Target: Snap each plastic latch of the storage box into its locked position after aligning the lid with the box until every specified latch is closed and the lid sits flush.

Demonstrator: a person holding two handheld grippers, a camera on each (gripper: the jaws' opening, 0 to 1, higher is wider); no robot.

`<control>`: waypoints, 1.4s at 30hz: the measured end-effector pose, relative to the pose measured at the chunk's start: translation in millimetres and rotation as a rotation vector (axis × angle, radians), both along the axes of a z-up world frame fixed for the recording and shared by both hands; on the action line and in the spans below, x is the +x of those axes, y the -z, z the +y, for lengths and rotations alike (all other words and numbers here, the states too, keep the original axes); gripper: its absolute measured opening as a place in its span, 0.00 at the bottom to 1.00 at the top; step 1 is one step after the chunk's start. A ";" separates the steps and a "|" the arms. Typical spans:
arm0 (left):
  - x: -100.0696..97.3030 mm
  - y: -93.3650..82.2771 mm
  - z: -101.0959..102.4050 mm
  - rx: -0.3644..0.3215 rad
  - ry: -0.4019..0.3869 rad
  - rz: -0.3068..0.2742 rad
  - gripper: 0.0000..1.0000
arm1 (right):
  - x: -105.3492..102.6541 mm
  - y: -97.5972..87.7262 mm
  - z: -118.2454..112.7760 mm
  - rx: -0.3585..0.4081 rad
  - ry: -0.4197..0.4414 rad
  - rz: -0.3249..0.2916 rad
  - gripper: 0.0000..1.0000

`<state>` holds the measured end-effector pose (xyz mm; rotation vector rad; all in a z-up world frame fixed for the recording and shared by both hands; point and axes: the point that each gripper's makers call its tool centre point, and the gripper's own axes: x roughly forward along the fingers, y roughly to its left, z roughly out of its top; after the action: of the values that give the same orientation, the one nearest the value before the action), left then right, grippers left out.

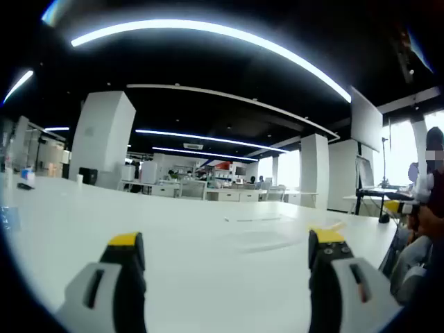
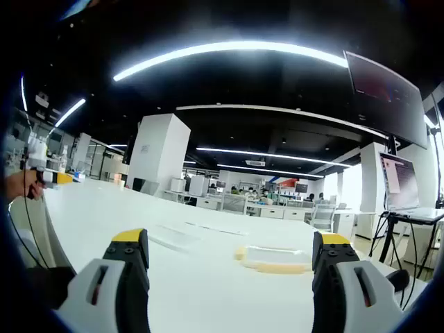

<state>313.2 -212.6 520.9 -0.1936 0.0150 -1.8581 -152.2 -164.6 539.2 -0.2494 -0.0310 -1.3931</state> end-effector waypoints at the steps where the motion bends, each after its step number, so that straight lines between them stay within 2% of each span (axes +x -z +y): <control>1: -0.3 -0.6 -0.2 0.000 0.001 0.000 0.99 | -3.5 -3.0 1.6 -0.006 0.008 0.007 1.00; 7: -2.5 -1.5 -0.9 0.000 0.007 -0.002 0.99 | -24.2 -19.9 12.1 -0.036 0.055 0.042 1.00; 13: -5.7 0.8 -2.3 0.008 0.015 0.001 0.99 | -51.8 -35.3 24.8 -0.046 0.136 0.141 1.00; 17: -4.9 2.6 -2.1 0.015 0.014 0.003 0.99 | -64.9 -53.2 31.1 -0.078 0.158 0.135 1.00; 21: -0.9 2.9 0.5 0.017 0.000 0.003 0.99 | -59.0 -61.3 27.3 -0.099 0.140 0.120 1.00; 23: 3.3 2.3 3.1 0.013 -0.015 -0.004 0.99 | -50.2 -59.1 21.8 -0.100 0.114 0.108 1.00; 27: 11.6 2.1 6.0 0.014 -0.043 -0.015 0.99 | -31.7 -40.8 6.6 -0.066 0.053 0.067 1.00; 32: 15.5 1.5 7.7 0.014 -0.061 -0.032 0.99 | -19.9 -25.5 -4.1 -0.036 0.018 0.043 1.00; 42: 17.3 2.2 2.3 0.023 -0.084 -0.037 0.99 | -17.8 -13.5 -15.8 -0.006 0.000 0.015 1.00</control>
<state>330.4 -210.4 518.7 -0.1421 0.0028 -1.7771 -170.0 -180.4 552.7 -0.2648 -0.0229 -1.3912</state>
